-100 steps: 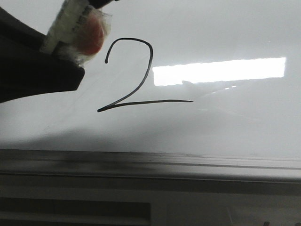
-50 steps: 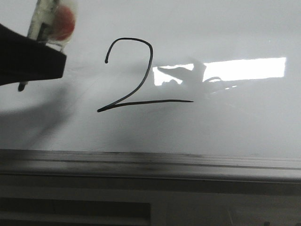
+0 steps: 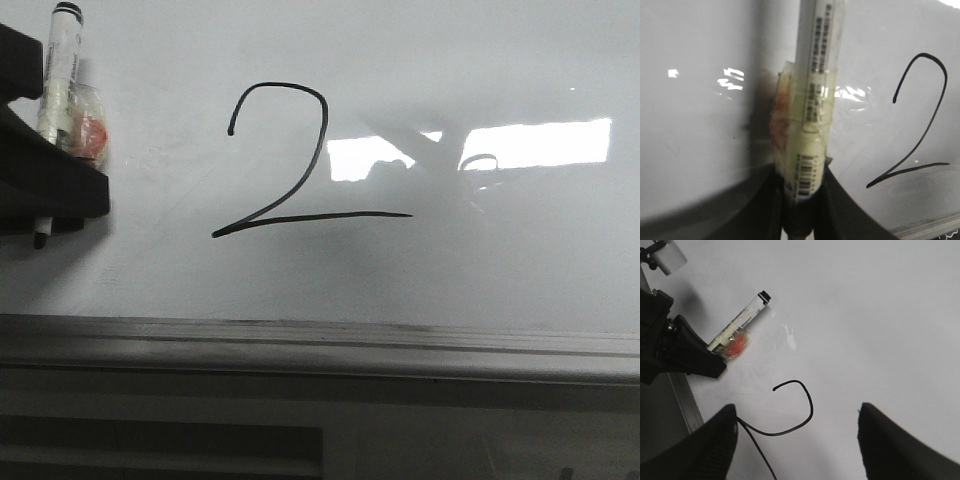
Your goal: Write number 2 on whiteboard
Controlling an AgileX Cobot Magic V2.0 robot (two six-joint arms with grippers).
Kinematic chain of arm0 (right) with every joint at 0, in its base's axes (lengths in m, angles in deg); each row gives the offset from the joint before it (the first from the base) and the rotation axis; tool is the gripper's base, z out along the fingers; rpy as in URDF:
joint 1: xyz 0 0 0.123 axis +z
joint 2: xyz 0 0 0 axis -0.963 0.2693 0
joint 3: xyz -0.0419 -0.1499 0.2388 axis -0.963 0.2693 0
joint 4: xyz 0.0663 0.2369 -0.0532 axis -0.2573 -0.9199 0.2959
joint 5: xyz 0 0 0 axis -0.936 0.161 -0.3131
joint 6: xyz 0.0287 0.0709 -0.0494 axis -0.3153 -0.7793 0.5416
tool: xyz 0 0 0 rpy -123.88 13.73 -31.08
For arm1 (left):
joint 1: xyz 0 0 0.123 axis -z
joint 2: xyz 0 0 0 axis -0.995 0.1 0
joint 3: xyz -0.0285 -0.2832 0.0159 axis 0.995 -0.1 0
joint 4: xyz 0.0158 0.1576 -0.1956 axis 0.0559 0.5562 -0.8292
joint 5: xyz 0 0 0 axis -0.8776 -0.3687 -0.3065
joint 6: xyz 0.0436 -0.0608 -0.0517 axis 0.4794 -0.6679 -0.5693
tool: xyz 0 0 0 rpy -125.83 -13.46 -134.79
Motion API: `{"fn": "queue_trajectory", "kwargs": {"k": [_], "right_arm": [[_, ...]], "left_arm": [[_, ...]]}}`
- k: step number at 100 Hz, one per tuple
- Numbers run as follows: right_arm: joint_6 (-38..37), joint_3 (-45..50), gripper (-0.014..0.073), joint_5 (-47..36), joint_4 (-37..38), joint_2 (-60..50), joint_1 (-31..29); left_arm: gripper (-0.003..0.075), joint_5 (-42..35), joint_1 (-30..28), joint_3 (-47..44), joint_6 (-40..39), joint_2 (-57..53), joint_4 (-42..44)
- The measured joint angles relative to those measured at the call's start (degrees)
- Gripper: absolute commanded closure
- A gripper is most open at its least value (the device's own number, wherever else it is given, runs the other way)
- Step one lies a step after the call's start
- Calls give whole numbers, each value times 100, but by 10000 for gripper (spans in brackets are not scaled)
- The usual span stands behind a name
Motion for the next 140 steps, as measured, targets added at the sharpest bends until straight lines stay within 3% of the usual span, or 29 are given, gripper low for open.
{"fn": "queue_trajectory", "kwargs": {"k": [16,35,44,72,82,100,118,128,140], "right_arm": [[-22,0,148,13,0,0,0],[-22,0,148,13,0,0,0],[-25,0,148,24,0,0,0],[-36,0,182,238,0,-9,0],[-36,0,318,545,-10,-60,0],[-98,0,671,922,-19,-366,0],[-279,39,662,977,-21,-841,0],[-449,349,657,783,-21,-1295,0],[-993,1105,643,252,78,-2100,0]], "left_arm": [[694,0,0,10,-5,21,-46],[318,0,21,23,-5,21,153],[255,10,59,45,-13,21,285],[272,230,43,31,-4,-355,390],[318,578,-5,-20,-4,-639,390],[456,1290,-17,-45,-4,-1268,390],[743,1690,-17,-57,-4,-2017,411],[740,1699,-17,-66,5,-2521,608],[740,1720,-17,-90,27,-3145,1421]]}}
